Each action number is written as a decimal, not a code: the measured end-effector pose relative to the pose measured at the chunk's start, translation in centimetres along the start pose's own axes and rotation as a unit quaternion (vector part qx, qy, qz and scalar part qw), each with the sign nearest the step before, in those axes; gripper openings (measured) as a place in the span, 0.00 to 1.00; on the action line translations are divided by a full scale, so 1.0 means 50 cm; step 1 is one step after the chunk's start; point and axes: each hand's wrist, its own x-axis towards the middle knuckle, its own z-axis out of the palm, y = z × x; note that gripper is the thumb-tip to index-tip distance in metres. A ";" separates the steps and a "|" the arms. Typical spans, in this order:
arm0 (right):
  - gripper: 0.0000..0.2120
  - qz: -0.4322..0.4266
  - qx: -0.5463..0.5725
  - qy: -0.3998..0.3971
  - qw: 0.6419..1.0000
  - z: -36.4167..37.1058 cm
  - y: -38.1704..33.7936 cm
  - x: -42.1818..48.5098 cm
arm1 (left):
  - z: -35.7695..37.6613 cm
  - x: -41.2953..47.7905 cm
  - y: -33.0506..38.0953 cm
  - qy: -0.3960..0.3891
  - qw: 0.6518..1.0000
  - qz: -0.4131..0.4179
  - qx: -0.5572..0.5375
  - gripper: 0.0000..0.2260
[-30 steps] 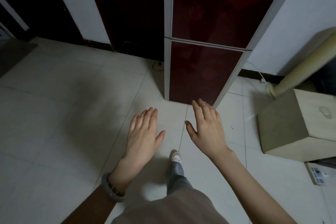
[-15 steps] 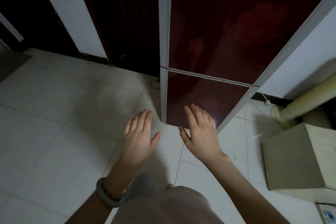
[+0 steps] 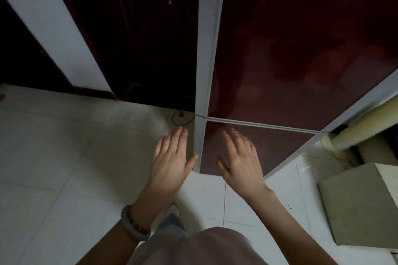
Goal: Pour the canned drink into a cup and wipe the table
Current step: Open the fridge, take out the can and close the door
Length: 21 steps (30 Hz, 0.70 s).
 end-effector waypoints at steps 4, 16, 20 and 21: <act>0.27 0.036 -0.010 0.022 0.999 0.023 -0.033 0.090 | -0.007 0.100 -0.069 0.003 0.999 0.041 -0.007 0.28; 0.28 0.065 -0.049 0.053 0.995 0.056 -0.070 0.236 | -0.001 0.267 -0.171 0.016 0.994 0.105 -0.009 0.29; 0.31 0.056 -0.073 0.072 0.993 0.033 -0.060 0.279 | -0.015 0.319 -0.165 0.035 0.992 0.117 -0.024 0.29; 0.31 0.052 -0.079 0.080 0.992 0.023 -0.057 0.291 | -0.024 0.336 -0.160 0.041 0.991 0.119 -0.035 0.29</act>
